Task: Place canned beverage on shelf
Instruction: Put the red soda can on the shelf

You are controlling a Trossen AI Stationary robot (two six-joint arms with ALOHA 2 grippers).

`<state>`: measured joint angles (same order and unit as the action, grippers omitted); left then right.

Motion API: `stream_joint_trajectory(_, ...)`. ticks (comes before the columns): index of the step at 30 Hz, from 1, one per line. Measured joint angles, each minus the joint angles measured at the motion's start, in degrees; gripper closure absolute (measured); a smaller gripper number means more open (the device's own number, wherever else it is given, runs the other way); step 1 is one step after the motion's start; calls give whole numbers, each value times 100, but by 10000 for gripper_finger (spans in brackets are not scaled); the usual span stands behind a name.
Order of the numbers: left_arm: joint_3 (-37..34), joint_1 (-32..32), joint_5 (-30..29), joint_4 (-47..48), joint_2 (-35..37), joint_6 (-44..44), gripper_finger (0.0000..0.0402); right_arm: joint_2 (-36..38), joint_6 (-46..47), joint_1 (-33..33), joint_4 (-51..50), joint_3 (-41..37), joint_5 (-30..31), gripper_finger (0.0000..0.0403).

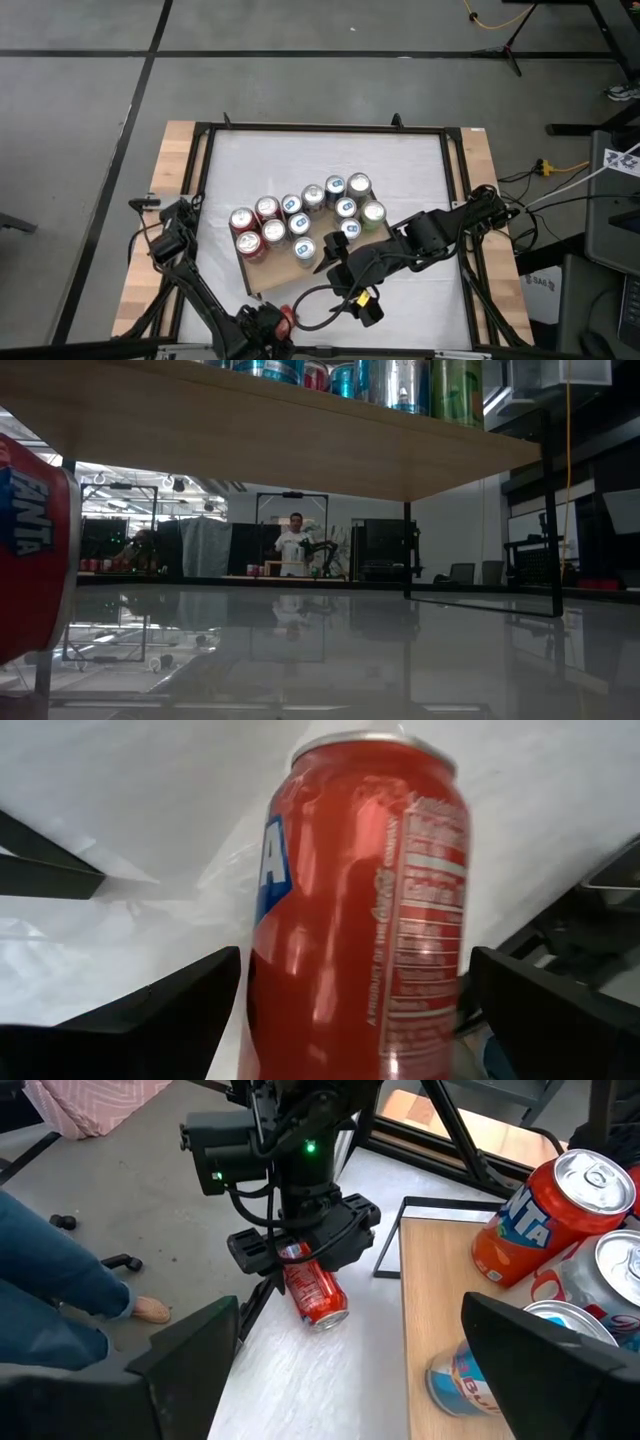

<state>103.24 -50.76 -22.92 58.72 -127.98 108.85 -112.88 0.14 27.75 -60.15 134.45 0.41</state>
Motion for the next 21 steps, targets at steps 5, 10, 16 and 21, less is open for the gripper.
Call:
stream_joint_trajectory(5,0,9,60,7,-62,0,16,0,0,0,3,0,-1,31)
stream_joint_trajectory(10,0,28,109,9,-64,0,38,0,0,0,5,0,0,31)
stream_joint_trajectory(16,0,28,102,-55,-64,0,97,0,0,0,3,0,1,31)
stream_joint_trajectory(21,0,26,-111,-299,-66,0,133,0,0,0,3,0,1,31)
